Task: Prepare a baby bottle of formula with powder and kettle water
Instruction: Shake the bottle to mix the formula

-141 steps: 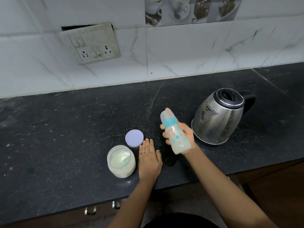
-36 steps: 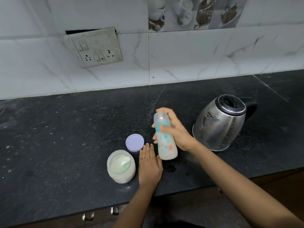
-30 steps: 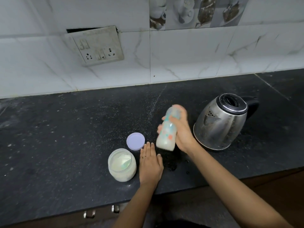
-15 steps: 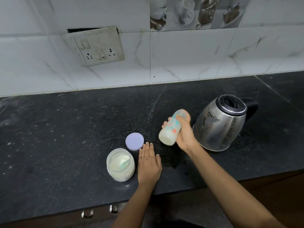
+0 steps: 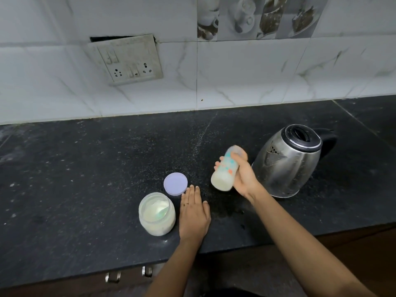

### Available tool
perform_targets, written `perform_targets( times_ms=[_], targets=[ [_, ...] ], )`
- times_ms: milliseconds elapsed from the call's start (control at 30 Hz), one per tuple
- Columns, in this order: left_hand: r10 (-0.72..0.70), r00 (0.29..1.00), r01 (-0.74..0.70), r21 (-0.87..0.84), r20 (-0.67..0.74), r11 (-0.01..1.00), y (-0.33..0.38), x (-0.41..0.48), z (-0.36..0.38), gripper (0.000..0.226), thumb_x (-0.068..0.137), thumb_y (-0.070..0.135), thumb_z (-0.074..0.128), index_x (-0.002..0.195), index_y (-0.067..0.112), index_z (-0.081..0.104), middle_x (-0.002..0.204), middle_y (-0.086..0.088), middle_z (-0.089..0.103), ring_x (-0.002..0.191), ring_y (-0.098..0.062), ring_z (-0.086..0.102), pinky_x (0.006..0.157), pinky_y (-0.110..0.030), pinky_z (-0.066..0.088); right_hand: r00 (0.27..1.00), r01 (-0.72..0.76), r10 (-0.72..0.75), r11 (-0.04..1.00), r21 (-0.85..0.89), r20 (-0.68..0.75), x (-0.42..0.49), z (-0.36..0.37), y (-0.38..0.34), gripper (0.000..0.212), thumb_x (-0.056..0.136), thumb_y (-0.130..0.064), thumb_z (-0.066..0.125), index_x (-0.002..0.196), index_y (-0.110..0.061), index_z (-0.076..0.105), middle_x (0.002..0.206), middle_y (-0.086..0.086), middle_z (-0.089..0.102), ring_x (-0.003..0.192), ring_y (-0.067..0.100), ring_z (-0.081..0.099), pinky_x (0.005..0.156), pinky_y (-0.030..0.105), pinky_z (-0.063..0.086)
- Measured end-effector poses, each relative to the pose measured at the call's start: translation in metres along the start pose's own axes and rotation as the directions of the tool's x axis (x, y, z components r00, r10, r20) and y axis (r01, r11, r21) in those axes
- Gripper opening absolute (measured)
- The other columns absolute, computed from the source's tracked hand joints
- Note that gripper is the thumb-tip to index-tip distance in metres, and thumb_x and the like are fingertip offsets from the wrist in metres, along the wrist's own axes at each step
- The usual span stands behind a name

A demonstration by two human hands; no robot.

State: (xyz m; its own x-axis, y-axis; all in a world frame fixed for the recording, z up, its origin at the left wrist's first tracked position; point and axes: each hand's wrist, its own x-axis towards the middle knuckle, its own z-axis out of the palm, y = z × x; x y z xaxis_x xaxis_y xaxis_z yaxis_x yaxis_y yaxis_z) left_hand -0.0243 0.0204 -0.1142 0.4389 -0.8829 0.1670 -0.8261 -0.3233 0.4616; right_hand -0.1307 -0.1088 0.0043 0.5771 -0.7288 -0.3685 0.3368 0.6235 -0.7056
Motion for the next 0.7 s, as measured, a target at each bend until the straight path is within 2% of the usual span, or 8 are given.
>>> perform_targets(
  times_ms=[100,167,267,367,433,500,567,700],
  targets=[
    [0.011,1.000,-0.011,-0.001,0.002,1.000,0.000,-0.001,-0.002,0.061,0.092,0.034,0.024,0.140,0.002,0.044,0.146,-0.016,0.043,0.138,-0.026,0.035,0.118,-0.033,0.013,0.980,-0.129,0.134,0.991,-0.045,0.146,-0.009,-0.009,0.006,0.048,0.078,-0.021,0.063,0.124,-0.013,0.052,0.092,0.017,0.060,0.066,0.026,0.060,0.058,0.034,0.054],
    [0.010,1.000,-0.010,0.000,-0.001,1.000,0.000,0.000,-0.001,0.061,0.092,0.035,0.024,0.140,0.002,0.044,0.146,-0.016,0.043,0.138,-0.026,0.035,0.118,-0.034,0.014,0.974,-0.083,0.092,0.995,-0.051,0.209,-0.015,-0.009,0.008,0.053,0.077,-0.020,0.062,0.128,-0.019,0.050,0.091,0.018,0.059,0.063,0.027,0.058,0.056,0.034,0.053],
    [0.001,1.000,-0.001,0.008,-0.002,1.000,0.000,0.000,-0.001,0.061,0.092,0.034,0.024,0.139,0.003,0.044,0.145,-0.016,0.044,0.138,-0.026,0.036,0.117,-0.036,0.018,0.999,-0.048,0.043,0.979,0.198,0.029,-0.003,-0.006,0.010,0.041,0.085,-0.027,0.060,0.121,-0.009,0.052,0.088,0.015,0.064,0.065,0.024,0.065,0.060,0.033,0.056],
    [0.010,1.000,-0.010,0.011,0.003,1.000,0.000,-0.001,-0.001,0.060,0.092,0.035,0.024,0.140,0.003,0.044,0.145,-0.016,0.044,0.138,-0.026,0.036,0.117,-0.035,0.017,0.984,-0.130,0.115,0.986,0.104,0.138,-0.006,-0.006,0.011,0.052,0.072,-0.027,0.072,0.120,-0.014,0.056,0.086,0.015,0.060,0.060,0.024,0.059,0.055,0.029,0.053],
    [0.012,1.000,-0.013,0.010,0.002,1.000,0.000,-0.001,-0.001,0.060,0.092,0.034,0.024,0.140,0.003,0.044,0.146,-0.016,0.044,0.138,-0.026,0.036,0.117,-0.035,0.016,0.984,-0.079,0.072,0.996,0.035,0.165,-0.011,-0.002,0.011,0.049,0.077,-0.025,0.065,0.125,-0.020,0.054,0.089,0.016,0.059,0.060,0.024,0.057,0.054,0.030,0.052],
    [0.003,1.000,-0.004,0.013,0.001,1.000,0.000,0.000,0.000,0.060,0.092,0.034,0.024,0.140,0.003,0.044,0.146,-0.015,0.044,0.138,-0.025,0.035,0.117,-0.035,0.017,0.994,-0.087,0.072,0.977,0.195,0.084,-0.005,-0.001,0.009,0.039,0.084,-0.026,0.061,0.120,-0.013,0.055,0.090,0.015,0.062,0.063,0.024,0.063,0.058,0.032,0.056],
    [0.004,1.000,-0.004,0.016,-0.001,1.000,0.001,0.000,0.000,0.060,0.092,0.034,0.025,0.139,0.003,0.045,0.145,-0.015,0.044,0.138,-0.025,0.036,0.117,-0.036,0.018,0.992,-0.119,0.105,0.956,0.267,0.067,-0.004,-0.006,0.006,0.047,0.075,-0.029,0.075,0.113,-0.007,0.058,0.090,0.015,0.063,0.066,0.024,0.066,0.058,0.032,0.057],
    [0.005,1.000,-0.005,0.014,0.003,1.000,0.000,0.000,0.000,0.060,0.092,0.034,0.025,0.139,0.002,0.045,0.145,-0.016,0.044,0.138,-0.026,0.036,0.118,-0.034,0.015,0.960,-0.144,0.120,0.987,0.077,0.252,-0.013,-0.005,0.004,0.063,0.067,-0.030,0.079,0.126,-0.021,0.060,0.094,0.016,0.059,0.060,0.023,0.058,0.052,0.028,0.052]
  ],
)
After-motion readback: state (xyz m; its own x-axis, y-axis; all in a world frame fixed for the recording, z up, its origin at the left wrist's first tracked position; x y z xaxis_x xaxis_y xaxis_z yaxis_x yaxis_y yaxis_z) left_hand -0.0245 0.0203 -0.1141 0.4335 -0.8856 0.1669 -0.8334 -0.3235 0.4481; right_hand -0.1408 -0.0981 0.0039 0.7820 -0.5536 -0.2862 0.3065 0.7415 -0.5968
